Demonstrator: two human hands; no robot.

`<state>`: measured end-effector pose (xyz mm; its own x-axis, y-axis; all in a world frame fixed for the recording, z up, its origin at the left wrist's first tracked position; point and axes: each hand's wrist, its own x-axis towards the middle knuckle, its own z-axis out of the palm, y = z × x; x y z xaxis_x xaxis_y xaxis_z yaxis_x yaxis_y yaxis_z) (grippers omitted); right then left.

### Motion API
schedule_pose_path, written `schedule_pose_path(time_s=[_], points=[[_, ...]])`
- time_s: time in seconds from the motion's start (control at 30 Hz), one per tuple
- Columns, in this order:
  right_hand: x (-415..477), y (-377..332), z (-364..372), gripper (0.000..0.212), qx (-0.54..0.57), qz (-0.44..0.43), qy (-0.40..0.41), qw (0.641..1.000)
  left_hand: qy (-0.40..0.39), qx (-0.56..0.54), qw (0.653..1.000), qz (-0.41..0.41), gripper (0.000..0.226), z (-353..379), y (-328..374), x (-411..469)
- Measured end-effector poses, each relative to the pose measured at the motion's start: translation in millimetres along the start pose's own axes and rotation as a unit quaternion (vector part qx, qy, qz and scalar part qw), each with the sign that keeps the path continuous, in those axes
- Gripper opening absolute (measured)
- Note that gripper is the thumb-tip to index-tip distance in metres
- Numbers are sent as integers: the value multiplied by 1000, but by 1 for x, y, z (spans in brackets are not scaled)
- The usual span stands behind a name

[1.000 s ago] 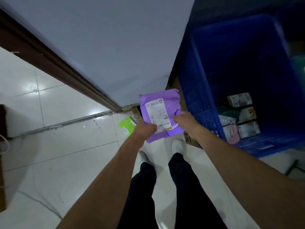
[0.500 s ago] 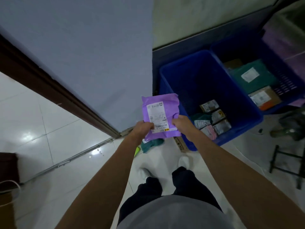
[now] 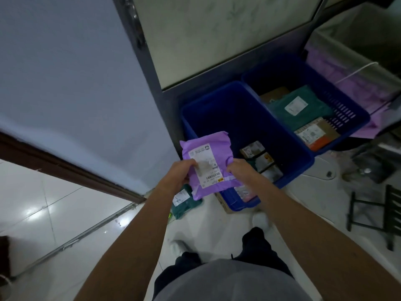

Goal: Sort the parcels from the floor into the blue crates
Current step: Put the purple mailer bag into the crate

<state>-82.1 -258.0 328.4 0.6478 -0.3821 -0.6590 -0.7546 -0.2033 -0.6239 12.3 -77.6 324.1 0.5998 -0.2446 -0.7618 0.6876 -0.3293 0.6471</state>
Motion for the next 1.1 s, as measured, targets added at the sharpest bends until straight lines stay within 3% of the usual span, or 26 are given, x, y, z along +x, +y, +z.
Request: schedule_pose_path(time_s=[0.2, 0.33, 0.5, 0.73, 0.93, 1.1], points=[[31, 29, -86, 31, 24, -5, -49, 999, 35, -61, 997, 17, 15, 89, 20, 8], [56, 44, -141, 6, 144, 9, -83, 986, 70, -131, 989, 20, 11, 141, 41, 14], [79, 44, -182, 37, 286, 32, -125, 949, 99, -240, 965, 28, 21, 173, 63, 16], [85, 24, -173, 36, 298, 35, -222, 928, 95, -367, 924, 43, 34, 185, 75, 26], [96, 9, -154, 23, 278, 52, -127, 951, 55, -345, 937, 26, 28, 180, 70, 36], [105, 12, -156, 34, 233, 55, -108, 965, 51, -338, 940, 0, 25, 153, 56, 49]])
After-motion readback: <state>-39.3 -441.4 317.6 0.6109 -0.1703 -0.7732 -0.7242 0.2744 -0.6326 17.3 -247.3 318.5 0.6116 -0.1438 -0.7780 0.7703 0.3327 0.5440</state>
